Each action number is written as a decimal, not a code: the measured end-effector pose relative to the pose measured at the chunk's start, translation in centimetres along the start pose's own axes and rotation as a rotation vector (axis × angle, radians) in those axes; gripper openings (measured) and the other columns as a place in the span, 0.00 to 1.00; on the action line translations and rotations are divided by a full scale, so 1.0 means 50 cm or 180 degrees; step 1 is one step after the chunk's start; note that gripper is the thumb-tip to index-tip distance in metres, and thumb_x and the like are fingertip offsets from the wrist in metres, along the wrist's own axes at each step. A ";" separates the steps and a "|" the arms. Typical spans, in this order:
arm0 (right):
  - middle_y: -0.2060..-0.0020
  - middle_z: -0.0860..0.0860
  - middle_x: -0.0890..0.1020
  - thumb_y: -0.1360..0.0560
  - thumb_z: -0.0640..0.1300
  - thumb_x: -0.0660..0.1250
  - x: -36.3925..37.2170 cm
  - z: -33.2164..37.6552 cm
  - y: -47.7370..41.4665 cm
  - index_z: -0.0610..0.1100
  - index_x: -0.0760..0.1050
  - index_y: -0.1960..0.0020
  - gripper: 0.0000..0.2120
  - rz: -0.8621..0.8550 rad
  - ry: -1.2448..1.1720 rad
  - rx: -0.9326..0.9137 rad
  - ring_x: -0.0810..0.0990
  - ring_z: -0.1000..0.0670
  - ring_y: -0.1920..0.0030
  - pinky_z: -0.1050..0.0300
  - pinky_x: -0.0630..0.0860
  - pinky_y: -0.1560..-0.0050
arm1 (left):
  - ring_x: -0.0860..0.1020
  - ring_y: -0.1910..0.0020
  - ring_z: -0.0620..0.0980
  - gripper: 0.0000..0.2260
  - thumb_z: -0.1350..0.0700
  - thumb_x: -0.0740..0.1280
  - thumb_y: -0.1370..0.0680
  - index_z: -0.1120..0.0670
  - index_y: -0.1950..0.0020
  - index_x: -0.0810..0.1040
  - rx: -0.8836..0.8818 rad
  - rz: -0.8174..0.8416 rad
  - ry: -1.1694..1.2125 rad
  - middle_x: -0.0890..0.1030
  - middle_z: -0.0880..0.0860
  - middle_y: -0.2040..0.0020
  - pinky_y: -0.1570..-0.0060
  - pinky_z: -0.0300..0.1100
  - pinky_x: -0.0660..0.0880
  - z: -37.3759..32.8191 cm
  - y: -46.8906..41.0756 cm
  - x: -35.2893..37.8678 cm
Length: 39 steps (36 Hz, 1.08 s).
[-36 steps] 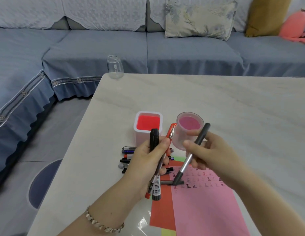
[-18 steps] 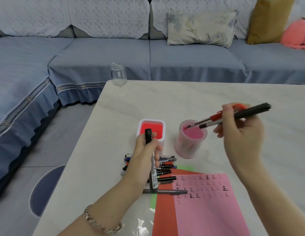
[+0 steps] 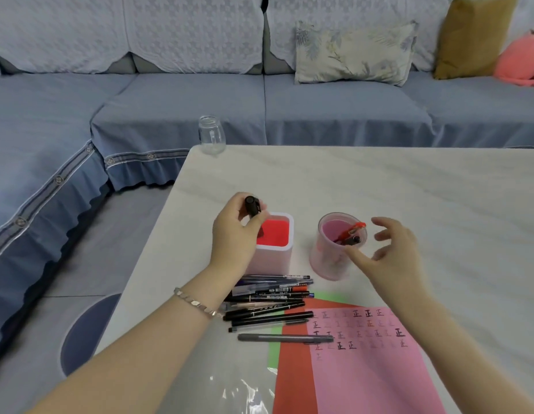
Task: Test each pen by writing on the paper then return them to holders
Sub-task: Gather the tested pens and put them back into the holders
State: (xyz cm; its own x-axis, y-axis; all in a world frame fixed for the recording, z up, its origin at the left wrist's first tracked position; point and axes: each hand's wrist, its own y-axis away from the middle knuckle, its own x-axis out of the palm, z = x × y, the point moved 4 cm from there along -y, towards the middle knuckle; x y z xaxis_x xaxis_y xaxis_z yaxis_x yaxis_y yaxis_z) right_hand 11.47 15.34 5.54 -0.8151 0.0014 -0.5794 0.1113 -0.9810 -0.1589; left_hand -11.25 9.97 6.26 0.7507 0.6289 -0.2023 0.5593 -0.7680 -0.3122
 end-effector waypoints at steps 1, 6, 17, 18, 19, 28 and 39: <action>0.52 0.54 0.70 0.32 0.45 0.73 -0.008 0.008 0.018 0.55 0.68 0.43 0.21 -0.0086 -0.0007 -0.0143 0.73 0.53 0.63 0.63 0.68 0.62 | 0.78 0.55 0.42 0.13 0.65 0.70 0.28 0.48 0.59 0.73 -0.0084 0.0105 -0.0109 0.80 0.45 0.58 0.51 0.30 0.73 0.011 0.000 0.000; 0.58 0.61 0.73 0.31 0.41 0.69 0.010 0.038 0.090 0.59 0.71 0.54 0.14 0.0275 0.0202 -0.0910 0.73 0.58 0.59 0.73 0.66 0.62 | 0.69 0.37 0.42 0.21 0.61 0.71 0.27 0.50 0.37 0.68 -0.0481 0.0401 -0.0534 0.73 0.44 0.40 0.40 0.34 0.64 0.055 0.021 -0.024; 0.47 0.48 0.77 0.31 0.46 0.67 0.200 0.023 0.151 0.45 0.75 0.43 0.17 0.2128 0.1778 -0.2038 0.74 0.44 0.44 0.50 0.72 0.45 | 0.74 0.59 0.46 0.10 0.47 0.61 0.30 0.51 0.56 0.77 0.1162 0.1498 -0.2397 0.78 0.46 0.59 0.61 0.39 0.65 0.120 0.220 -0.052; 0.43 0.48 0.75 0.29 0.47 0.66 0.212 0.012 0.153 0.45 0.72 0.39 0.19 0.2246 0.2014 -0.2036 0.71 0.45 0.41 0.51 0.67 0.42 | 0.75 0.61 0.47 0.11 0.45 0.61 0.31 0.50 0.56 0.76 0.1193 0.1605 -0.2528 0.78 0.46 0.60 0.61 0.40 0.65 0.131 0.233 -0.049; 0.42 0.48 0.73 0.28 0.47 0.65 0.221 0.002 0.154 0.45 0.70 0.38 0.20 0.2321 0.2241 -0.2014 0.69 0.45 0.39 0.52 0.65 0.41 | 0.75 0.61 0.47 0.12 0.44 0.61 0.32 0.49 0.56 0.76 0.1228 0.1655 -0.2671 0.78 0.45 0.60 0.62 0.39 0.64 0.141 0.243 -0.046; 0.74 0.51 0.75 0.62 0.51 0.74 0.258 -0.019 0.172 0.47 0.74 0.71 0.21 0.1908 0.2714 -0.2230 0.75 0.51 0.74 0.65 0.68 0.76 | 0.76 0.67 0.51 0.16 0.42 0.56 0.36 0.51 0.66 0.78 0.1115 0.1612 -0.3249 0.75 0.47 0.67 0.71 0.39 0.71 0.169 0.242 -0.035; 0.76 0.51 0.76 0.58 0.52 0.76 0.270 -0.026 0.183 0.47 0.74 0.73 0.18 0.2122 0.2990 -0.2406 0.75 0.53 0.76 0.67 0.64 0.77 | 0.71 0.69 0.52 0.13 0.52 0.72 0.48 0.55 0.71 0.72 0.1369 0.2008 -0.3626 0.72 0.52 0.70 0.66 0.42 0.57 0.149 0.240 -0.014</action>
State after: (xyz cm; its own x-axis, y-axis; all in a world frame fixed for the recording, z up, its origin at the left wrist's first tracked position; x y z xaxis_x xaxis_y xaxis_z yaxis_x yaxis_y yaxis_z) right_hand 2.22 6.65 -4.80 0.1670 0.0028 -0.9860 0.8512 -0.5050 0.1427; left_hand -7.67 1.21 -4.28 0.0164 0.1012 -0.9947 -0.0753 -0.9919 -0.1021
